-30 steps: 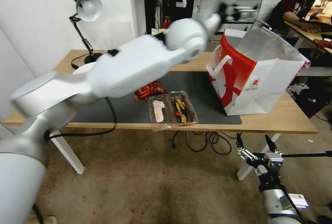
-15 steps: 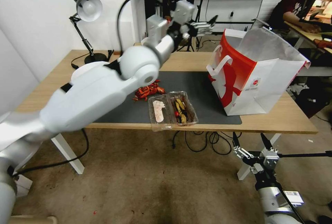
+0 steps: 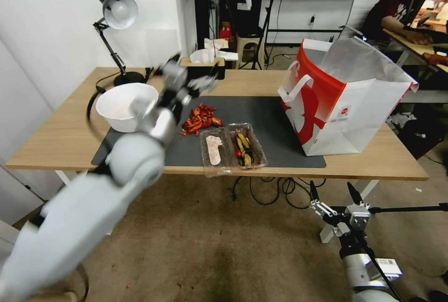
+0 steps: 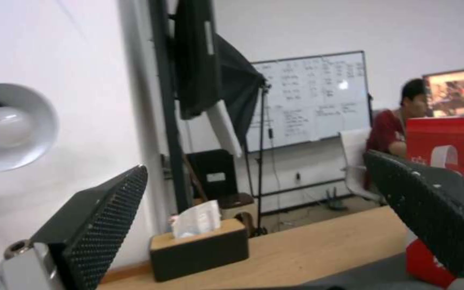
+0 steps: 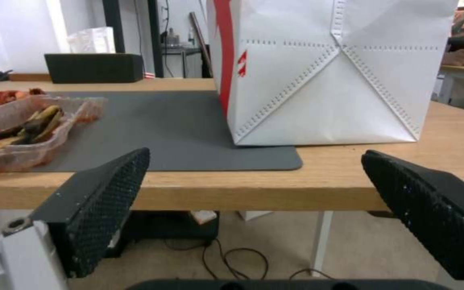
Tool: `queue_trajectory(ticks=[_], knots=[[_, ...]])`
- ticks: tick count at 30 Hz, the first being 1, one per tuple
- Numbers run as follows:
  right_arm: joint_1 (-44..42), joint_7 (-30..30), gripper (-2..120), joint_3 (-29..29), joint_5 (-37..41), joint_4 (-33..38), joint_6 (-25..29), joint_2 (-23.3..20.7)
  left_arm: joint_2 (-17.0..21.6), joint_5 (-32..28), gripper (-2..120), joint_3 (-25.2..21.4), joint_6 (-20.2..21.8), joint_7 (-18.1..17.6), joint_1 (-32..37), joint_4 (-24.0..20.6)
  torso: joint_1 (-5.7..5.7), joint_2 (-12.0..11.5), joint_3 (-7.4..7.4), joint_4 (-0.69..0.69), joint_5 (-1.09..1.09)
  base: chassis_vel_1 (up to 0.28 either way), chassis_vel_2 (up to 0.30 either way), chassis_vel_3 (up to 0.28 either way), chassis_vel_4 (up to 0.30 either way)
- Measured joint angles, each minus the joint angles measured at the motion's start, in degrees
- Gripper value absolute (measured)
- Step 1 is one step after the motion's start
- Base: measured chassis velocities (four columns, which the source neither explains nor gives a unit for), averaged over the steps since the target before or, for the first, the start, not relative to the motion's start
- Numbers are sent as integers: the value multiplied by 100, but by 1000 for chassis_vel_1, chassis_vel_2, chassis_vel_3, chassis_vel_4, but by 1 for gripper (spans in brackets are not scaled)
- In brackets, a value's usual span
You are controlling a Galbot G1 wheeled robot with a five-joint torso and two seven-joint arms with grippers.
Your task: Pick up the trash from the table and place it into the takeout bag.
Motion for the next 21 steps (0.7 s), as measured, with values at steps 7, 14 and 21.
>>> queue_trajectory(ticks=[7, 14, 21], knots=[[-19, 8, 100, 5, -12, 24, 2, -9, -600, 1030, 100, -517, -390, 49, 1548, -278, 0, 0, 1, -3, 2, 0, 0, 0, 0], [-77, 7, 100, 20, -12, 34, 41, 0, -1179, 1644, 100, -942, -649, 169, 2715, -439, 0, 0, 1, -3, 3, 0, 0, 0, 0], [-81, 4, 100, -7, -14, 34, 65, -24, -1513, 1852, 100, -1188, -818, 396, 3732, -481, 0, 0, 0, -2, 3, 0, 0, 0, 0]])
